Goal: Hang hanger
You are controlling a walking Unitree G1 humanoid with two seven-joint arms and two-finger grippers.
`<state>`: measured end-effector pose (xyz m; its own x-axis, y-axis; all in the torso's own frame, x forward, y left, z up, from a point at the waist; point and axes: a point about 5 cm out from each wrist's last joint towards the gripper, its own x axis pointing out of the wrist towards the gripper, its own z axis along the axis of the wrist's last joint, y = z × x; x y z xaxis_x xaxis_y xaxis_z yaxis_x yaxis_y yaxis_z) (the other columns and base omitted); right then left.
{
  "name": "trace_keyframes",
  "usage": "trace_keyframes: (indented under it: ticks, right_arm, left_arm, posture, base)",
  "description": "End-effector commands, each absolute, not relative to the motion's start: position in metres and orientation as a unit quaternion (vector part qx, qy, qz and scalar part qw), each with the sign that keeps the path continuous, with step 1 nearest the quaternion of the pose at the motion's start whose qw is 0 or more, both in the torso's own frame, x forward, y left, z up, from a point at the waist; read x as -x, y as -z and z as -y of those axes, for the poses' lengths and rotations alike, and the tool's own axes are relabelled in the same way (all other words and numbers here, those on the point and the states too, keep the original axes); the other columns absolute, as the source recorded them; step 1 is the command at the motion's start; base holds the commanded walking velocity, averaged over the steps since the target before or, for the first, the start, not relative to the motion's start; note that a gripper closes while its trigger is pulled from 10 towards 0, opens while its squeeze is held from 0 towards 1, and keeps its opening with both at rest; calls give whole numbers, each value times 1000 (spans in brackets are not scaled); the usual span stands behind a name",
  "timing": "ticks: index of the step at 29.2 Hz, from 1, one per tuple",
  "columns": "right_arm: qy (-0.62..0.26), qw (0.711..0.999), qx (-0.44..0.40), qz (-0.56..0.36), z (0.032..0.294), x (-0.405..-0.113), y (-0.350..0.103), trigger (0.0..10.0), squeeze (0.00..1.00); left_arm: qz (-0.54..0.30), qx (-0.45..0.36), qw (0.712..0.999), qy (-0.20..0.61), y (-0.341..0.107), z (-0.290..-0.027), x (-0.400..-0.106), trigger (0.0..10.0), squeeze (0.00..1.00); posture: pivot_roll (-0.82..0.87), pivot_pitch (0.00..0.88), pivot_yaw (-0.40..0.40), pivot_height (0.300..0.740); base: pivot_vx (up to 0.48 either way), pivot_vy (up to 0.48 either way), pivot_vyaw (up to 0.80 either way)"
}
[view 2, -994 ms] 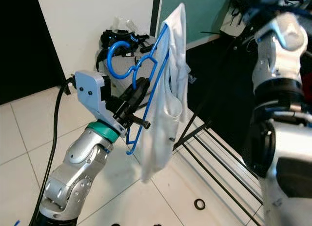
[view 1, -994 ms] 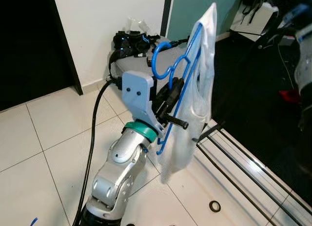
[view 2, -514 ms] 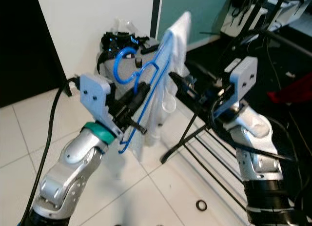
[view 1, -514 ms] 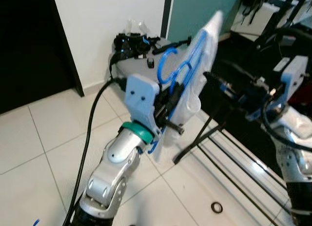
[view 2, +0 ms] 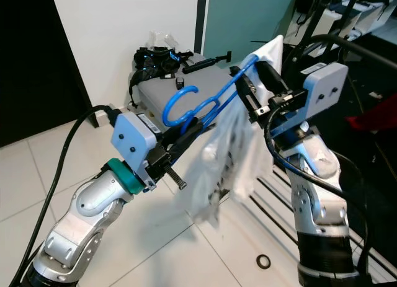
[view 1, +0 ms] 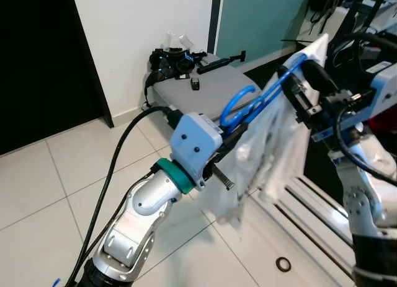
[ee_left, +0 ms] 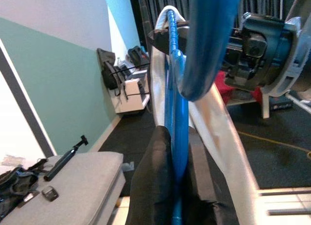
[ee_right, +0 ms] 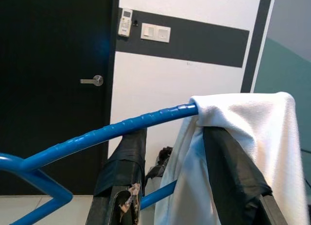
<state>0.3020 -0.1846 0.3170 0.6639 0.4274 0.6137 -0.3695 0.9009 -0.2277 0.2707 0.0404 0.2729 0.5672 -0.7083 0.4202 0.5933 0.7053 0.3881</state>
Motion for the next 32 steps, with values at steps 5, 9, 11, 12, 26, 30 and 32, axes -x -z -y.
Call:
trace_keyframes:
  ticks: [5,9,11,12,26,30,32]
  right_arm:
    - [-268,905,63,324,164,-290,-304,10000,0]
    - [-320,901,80,283,151,-286,-288,10000,0]
    - [-351,899,89,246,139,-284,-267,10000,0]
    - [-351,899,89,246,139,-284,-267,10000,0]
    - [-240,937,88,239,134,-286,-243,10000,0]
    - [-142,938,118,293,150,-287,-258,10000,0]
    - [-126,936,123,305,153,-287,-263,10000,0]
  left_arm:
    - [267,-94,889,360,-269,-42,-278,10000,0]
    - [263,-87,895,350,-270,-44,-282,10000,0]
    - [250,-77,905,335,-269,-46,-288,10000,0]
    - [250,-77,905,335,-269,-46,-288,10000,0]
    - [220,-47,937,267,-266,-56,-307,10000,0]
    - [213,-46,929,299,-260,-55,-302,10000,0]
    - [212,-44,925,312,-259,-54,-300,10000,0]
  posture:
    - [-143,202,69,740]
    - [-146,204,72,740]
    - [-148,207,77,740]
    - [-148,207,77,740]
    - [-148,205,83,740]
    - [-152,221,108,740]
    - [-152,222,111,740]
  base:
    - [0,0,0]
    - [0,0,0]
    - [0,0,0]
    - [0,0,0]
    - [0,0,0]
    - [0,0,0]
    - [0,0,0]
